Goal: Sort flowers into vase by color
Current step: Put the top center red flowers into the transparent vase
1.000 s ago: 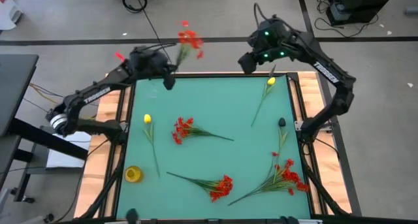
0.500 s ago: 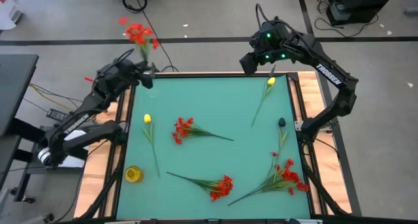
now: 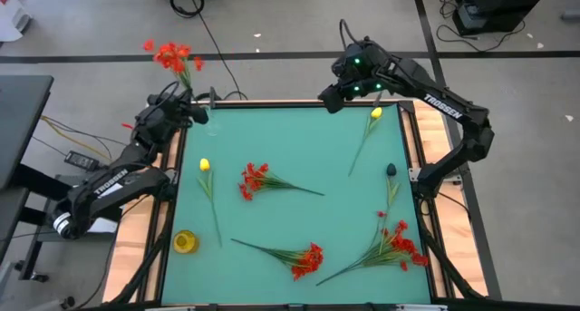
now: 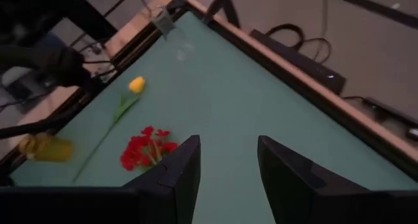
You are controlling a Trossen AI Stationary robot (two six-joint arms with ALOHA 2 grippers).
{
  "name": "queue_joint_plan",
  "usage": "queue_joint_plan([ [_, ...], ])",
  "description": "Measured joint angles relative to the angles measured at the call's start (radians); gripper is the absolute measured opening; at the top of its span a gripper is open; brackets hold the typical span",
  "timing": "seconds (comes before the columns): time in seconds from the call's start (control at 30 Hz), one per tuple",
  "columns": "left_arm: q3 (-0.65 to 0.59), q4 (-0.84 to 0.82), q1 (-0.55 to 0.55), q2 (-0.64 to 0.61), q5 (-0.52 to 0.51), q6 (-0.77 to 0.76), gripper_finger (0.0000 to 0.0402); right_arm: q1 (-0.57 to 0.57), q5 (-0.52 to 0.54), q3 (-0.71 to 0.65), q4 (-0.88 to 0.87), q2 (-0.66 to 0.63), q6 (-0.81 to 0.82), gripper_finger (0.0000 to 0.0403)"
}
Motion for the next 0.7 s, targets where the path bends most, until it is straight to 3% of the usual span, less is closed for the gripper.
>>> queue_joint_plan([
  [0.47, -0.081, 0.065, 0.000, 0.001, 0.000, 0.003, 0.0013, 0.012, 0.007, -0.027, 0.029, 0.000, -0.010, 0.0161],
  [0.7, -0.081, 0.027, 0.000, 0.018, -0.012, -0.050, 0.0097, 0.012, -0.004, -0.027, 0.018, 0.000, -0.002, 0.0181],
])
